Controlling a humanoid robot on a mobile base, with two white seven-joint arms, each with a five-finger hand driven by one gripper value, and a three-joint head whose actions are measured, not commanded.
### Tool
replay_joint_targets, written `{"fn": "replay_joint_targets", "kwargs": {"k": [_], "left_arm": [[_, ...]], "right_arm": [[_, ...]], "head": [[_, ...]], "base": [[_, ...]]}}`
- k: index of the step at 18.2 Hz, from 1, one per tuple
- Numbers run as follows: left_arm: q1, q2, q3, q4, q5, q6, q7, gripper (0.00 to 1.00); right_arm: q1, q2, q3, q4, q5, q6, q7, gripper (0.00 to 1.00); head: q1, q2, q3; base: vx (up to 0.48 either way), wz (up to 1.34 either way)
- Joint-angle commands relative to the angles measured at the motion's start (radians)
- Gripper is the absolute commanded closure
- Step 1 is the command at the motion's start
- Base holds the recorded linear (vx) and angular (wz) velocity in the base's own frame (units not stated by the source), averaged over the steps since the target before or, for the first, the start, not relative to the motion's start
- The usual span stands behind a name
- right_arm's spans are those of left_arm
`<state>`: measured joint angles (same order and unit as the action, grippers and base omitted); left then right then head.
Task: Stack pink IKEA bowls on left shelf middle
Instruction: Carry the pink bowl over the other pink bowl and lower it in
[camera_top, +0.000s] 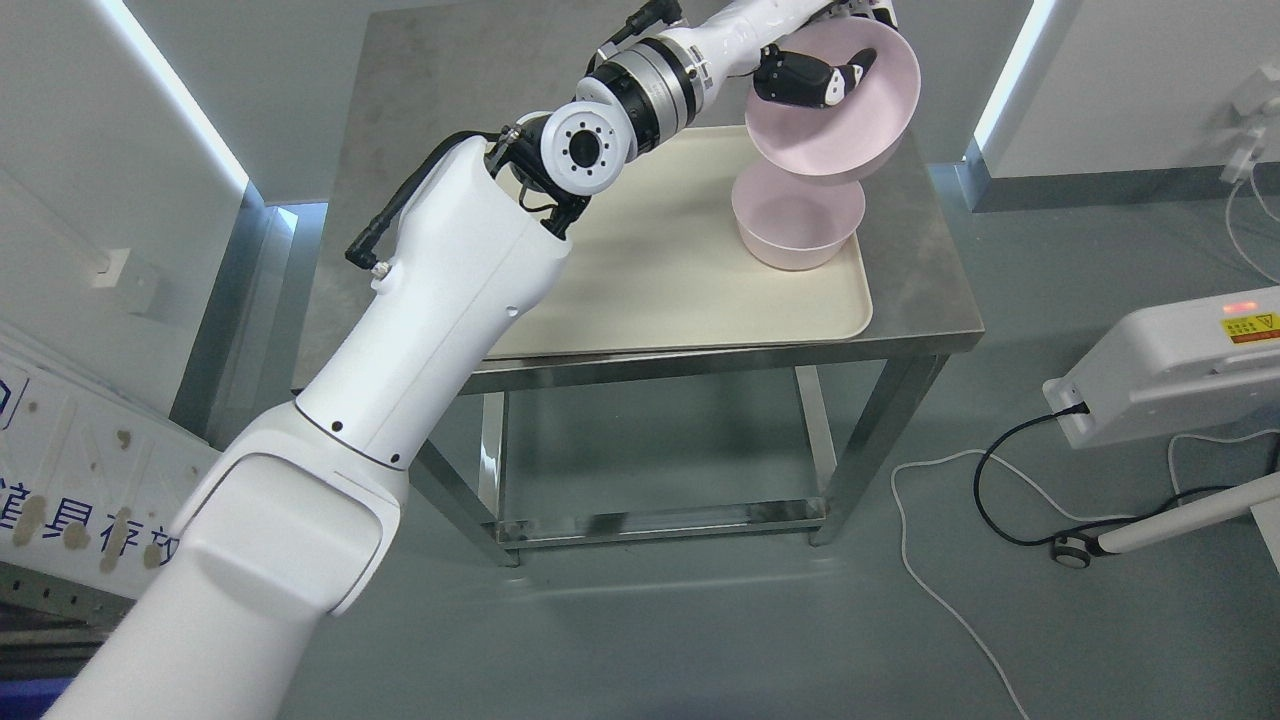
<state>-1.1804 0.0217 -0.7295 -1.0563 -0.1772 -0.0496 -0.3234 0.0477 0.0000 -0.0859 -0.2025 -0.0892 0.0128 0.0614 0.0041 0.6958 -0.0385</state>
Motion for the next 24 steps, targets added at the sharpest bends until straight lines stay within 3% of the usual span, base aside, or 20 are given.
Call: {"fn": "replay_joint_targets", "kwargs": {"k": [1,6,24], "left_arm": [[-0.028,-0.004,-0.148,0.174,0.022,0.0,0.014,0.96],[-0.067,-0.004,-0.119,0.278,-0.007,-0.021,0.007,0.97],[-0.062,-0.004,-0.102,0.259,0.048,-0.029,0.001,0.94]], "right_arm": [[0.0,-0.017,0.0,0.0,0.0,-0.001,0.0,0.0],[0.0,-0.017,0.0,0.0,0.0,-0.001,0.0,0.0],[0.0,-0.017,0.0,0.0,0.0,-0.001,0.0,0.0]], "head": [[0.0,0.0,0.0],[0.0,0.0,0.0],[0.0,0.0,0.0]], "base": [[0.0,0.0],[0.0,0.0],[0.0,0.0]]}}
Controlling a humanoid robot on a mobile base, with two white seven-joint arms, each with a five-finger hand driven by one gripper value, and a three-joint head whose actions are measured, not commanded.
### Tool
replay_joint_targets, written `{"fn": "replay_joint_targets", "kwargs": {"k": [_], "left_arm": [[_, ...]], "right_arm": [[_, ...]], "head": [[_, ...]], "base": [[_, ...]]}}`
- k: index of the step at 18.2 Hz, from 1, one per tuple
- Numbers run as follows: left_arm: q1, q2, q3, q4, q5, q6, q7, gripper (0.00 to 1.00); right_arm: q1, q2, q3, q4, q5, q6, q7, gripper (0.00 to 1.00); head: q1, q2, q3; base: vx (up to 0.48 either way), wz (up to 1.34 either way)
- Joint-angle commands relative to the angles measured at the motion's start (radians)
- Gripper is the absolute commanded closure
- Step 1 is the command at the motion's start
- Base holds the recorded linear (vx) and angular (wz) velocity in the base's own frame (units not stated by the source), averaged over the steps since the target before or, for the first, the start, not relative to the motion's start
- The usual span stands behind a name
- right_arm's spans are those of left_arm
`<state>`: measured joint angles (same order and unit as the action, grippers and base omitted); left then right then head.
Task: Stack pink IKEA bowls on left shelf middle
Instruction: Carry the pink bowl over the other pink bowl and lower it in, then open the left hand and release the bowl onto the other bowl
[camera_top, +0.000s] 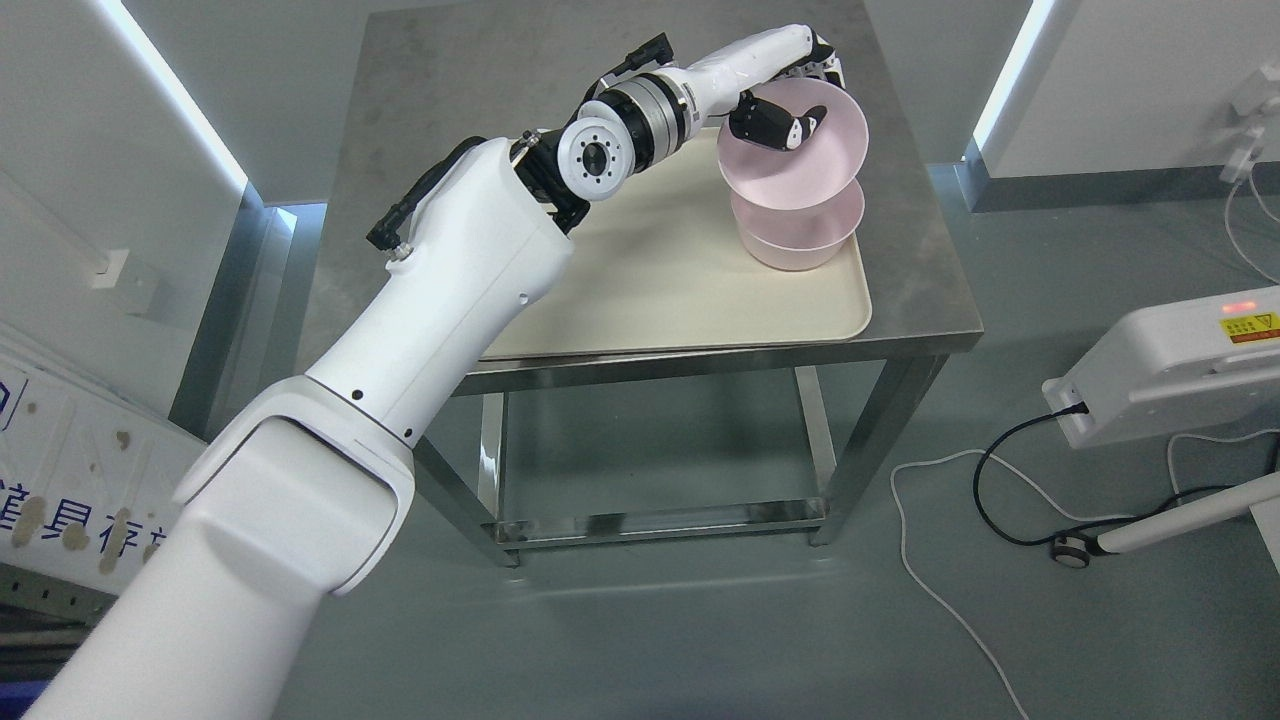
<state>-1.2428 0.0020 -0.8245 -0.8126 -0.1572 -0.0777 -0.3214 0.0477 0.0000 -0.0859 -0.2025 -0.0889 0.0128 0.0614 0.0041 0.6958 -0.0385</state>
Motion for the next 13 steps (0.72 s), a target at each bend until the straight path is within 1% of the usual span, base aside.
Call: {"fn": "replay_joint_targets", "kwargs": {"k": [1,6,7,8,10,11,13], "left_arm": [[0.002,0.015,-0.01,0.01,0.041,0.0,-0.001,0.94],[0.006,0.015,-0.015,0.007,0.047,0.003,-0.001,0.94],[0.006,0.015,-0.015,0.007,0.048,0.003,-0.002,0.91],[0.008,0.015,-0.015,0.007,0.051,0.001,-0.002,0.85],[0.014,0.015,-0.015,0.007,0.076,0.001,-0.004,0.68],[0.023,0.015,-0.015,0.006,0.091,0.0,-0.004,0.63],[0.026,0.015,0.005,-0.003,0.1,-0.002,-0.001,0.41]], "right_arm": [[0.0,-0.017,0.0,0.0,0.0,-0.001,0.0,0.0],[0.0,-0.017,0.0,0.0,0.0,-0.001,0.0,0.0],[0.0,-0.017,0.0,0.0,0.0,-0.001,0.0,0.0],[0.0,-0.017,0.0,0.0,0.0,-0.001,0.0,0.0],[0.0,-0.017,0.0,0.0,0.0,-0.001,0.0,0.0],[0.0,-0.017,0.0,0.0,0.0,-0.001,0.0,0.0],[0.001,-0.017,0.0,0.0,-0.002,-0.001,0.0,0.0]], "head": [[0.0,0.0,0.0],[0.0,0.0,0.0],[0.0,0.0,0.0],[0.0,0.0,0.0],[0.0,0.0,0.0],[0.0,0.0,0.0],[0.0,0.0,0.0]], "base": [[0.0,0.0],[0.0,0.0],[0.0,0.0],[0.0,0.0],[0.0,0.0],[0.0,0.0],[0.0,0.0]]}}
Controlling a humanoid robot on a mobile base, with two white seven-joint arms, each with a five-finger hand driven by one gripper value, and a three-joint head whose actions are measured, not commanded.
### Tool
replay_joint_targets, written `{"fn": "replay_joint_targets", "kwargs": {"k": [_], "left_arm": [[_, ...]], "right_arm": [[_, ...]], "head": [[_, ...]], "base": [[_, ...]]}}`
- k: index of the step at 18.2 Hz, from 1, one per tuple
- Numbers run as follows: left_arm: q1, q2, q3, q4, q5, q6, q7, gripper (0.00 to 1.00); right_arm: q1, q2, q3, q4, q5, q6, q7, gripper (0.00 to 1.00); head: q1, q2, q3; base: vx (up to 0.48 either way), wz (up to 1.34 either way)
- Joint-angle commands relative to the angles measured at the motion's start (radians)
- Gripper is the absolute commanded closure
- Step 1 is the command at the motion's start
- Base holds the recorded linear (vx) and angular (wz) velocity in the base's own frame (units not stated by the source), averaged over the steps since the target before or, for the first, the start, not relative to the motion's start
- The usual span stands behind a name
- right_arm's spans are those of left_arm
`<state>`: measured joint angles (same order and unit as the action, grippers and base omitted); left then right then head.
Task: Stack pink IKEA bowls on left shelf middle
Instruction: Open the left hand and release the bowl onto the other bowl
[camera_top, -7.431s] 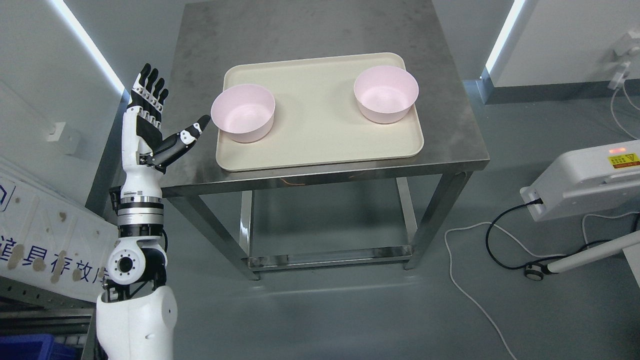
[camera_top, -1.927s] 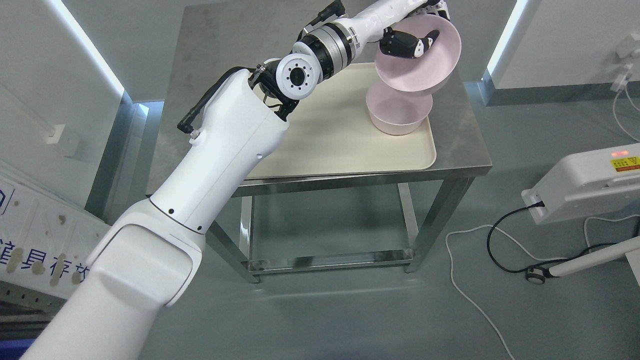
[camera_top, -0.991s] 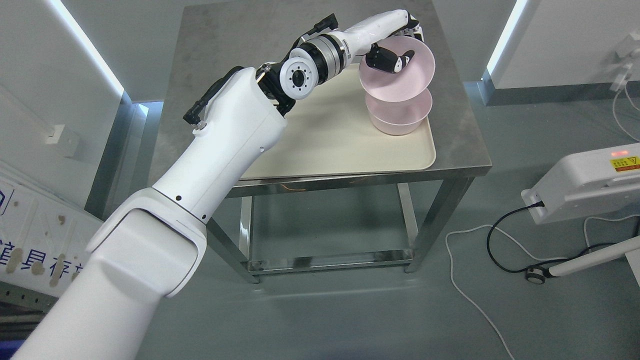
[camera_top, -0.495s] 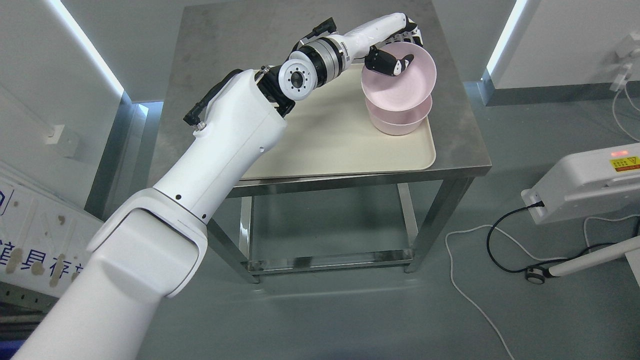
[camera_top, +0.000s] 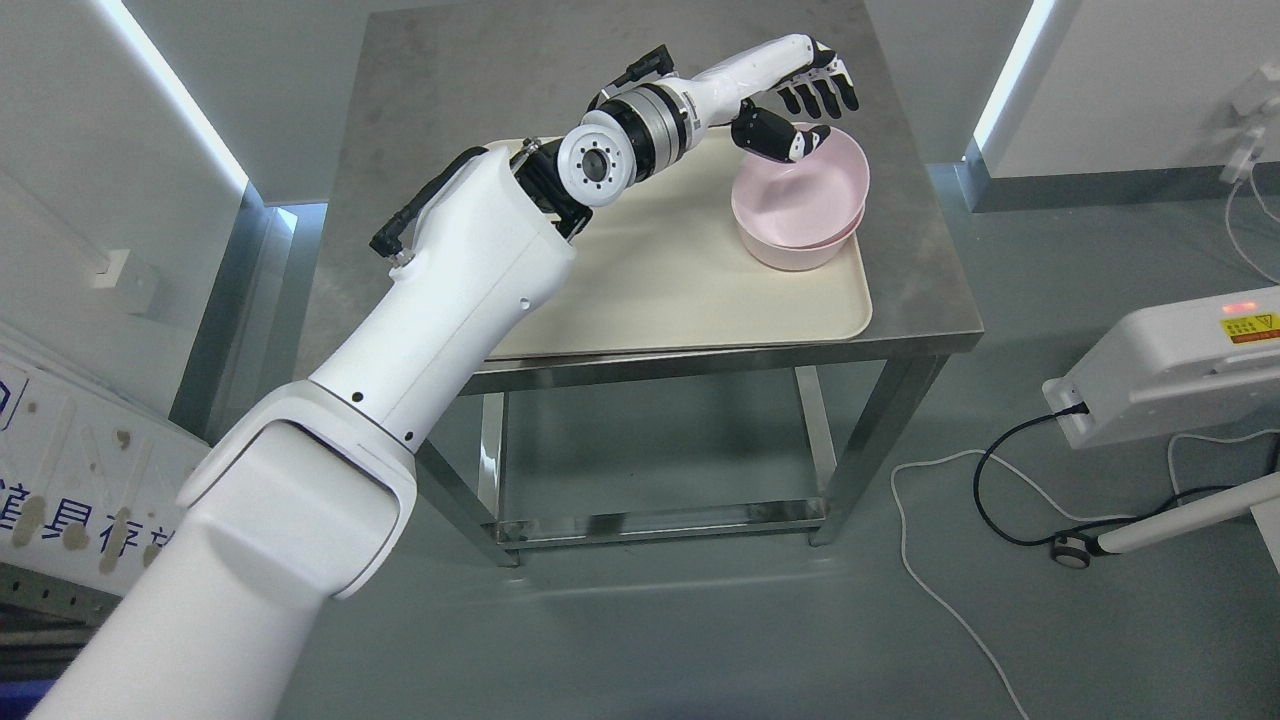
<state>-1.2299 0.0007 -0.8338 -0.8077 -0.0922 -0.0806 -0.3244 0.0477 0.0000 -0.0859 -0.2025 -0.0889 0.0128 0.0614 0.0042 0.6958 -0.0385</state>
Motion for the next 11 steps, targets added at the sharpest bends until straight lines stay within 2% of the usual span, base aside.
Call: {"fn": "replay_joint_targets", "kwargs": {"k": [1,2,3,5,6,9,11], "left_arm": [[0.015,0.017,0.063,-0.016,0.037,-0.001,0.016,0.31],[0.018,0.017,0.138,-0.039,0.037,-0.008,0.03,0.24],[0.048,0.017,0.28,-0.101,0.046,-0.013,0.036,0.18],[0.096,0.017,0.495,-0.218,0.128,-0.021,0.021,0.13],[0.136,0.017,0.556,-0.304,0.185,-0.021,-0.01,0.13],[0.327,0.017,0.57,-0.583,0.204,-0.015,-0.215,0.14],[0.398,0.017,0.512,-0.637,0.125,-0.011,-0.29,0.14]], "right_arm": [[0.0,-0.017,0.0,0.0,0.0,-0.001,0.0,0.0],[0.0,-0.017,0.0,0.0,0.0,-0.001,0.0,0.0],[0.0,-0.017,0.0,0.0,0.0,-0.001,0.0,0.0],[0.0,-0.017,0.0,0.0,0.0,-0.001,0.0,0.0],[0.001,-0.017,0.0,0.0,0.0,-0.001,0.0,0.0],[0.001,-0.017,0.0,0.0,0.0,-0.001,0.0,0.0],[0.0,-0.017,0.0,0.0,0.0,-0.001,0.0,0.0]], "head": [[0.0,0.0,0.0],[0.0,0.0,0.0],[0.0,0.0,0.0],[0.0,0.0,0.0],[0.0,0.0,0.0],[0.0,0.0,0.0],[0.0,0.0,0.0]], "base": [[0.0,0.0],[0.0,0.0],[0.0,0.0],[0.0,0.0],[0.0,0.0],[0.0,0.0],[0.0,0.0]]}}
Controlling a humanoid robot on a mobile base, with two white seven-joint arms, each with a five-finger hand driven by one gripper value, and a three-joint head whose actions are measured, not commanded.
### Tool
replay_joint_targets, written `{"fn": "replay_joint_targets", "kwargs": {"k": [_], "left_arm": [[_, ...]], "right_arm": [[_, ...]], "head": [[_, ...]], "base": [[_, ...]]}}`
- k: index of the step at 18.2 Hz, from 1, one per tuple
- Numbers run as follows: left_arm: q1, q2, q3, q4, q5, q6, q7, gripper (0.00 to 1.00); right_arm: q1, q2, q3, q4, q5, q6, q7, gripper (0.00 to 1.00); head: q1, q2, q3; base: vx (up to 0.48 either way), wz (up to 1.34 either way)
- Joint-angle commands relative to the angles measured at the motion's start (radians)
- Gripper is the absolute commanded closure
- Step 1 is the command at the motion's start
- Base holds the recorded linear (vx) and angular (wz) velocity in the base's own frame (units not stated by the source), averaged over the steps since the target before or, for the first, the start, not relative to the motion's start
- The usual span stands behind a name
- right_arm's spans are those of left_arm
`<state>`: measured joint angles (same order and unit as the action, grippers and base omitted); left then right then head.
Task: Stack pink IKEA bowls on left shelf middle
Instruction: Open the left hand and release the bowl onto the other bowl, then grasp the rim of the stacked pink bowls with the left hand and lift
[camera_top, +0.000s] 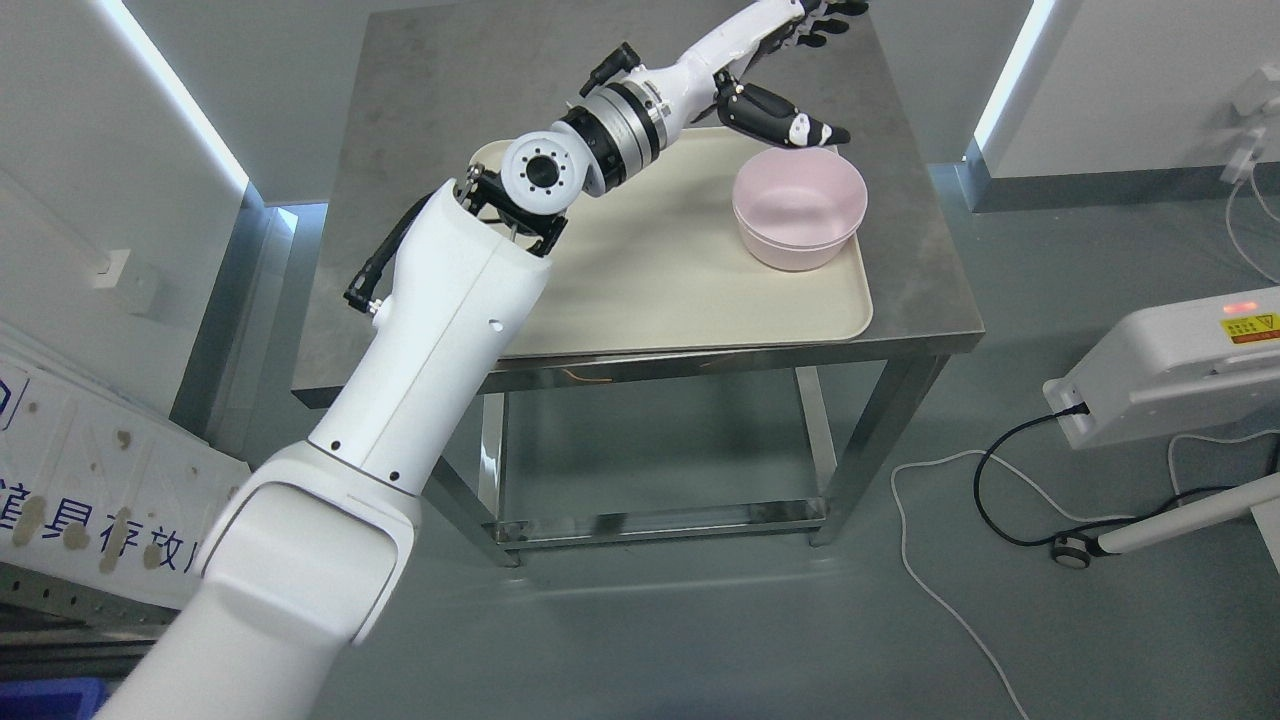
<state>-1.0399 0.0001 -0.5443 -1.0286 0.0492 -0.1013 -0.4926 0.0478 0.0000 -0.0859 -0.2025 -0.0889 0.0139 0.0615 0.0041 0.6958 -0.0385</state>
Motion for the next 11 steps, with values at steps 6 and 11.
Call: {"fn": "replay_joint_targets", "kwargs": {"k": [6,11], "left_arm": [[0.228,0.025,0.156,-0.394,-0.456,0.009,-0.129,0.16],[0.248,0.017,0.061,-0.357,-0.624,0.008,-0.13,0.21]], "right_arm": [[0.0,-0.017,0.0,0.0,0.0,-0.002,0.0,0.0],[0.0,-0.017,0.0,0.0,0.0,-0.002,0.0,0.0]], "head": [[0.0,0.0,0.0],[0.0,0.0,0.0]], "base": [[0.0,0.0],[0.0,0.0]]}}
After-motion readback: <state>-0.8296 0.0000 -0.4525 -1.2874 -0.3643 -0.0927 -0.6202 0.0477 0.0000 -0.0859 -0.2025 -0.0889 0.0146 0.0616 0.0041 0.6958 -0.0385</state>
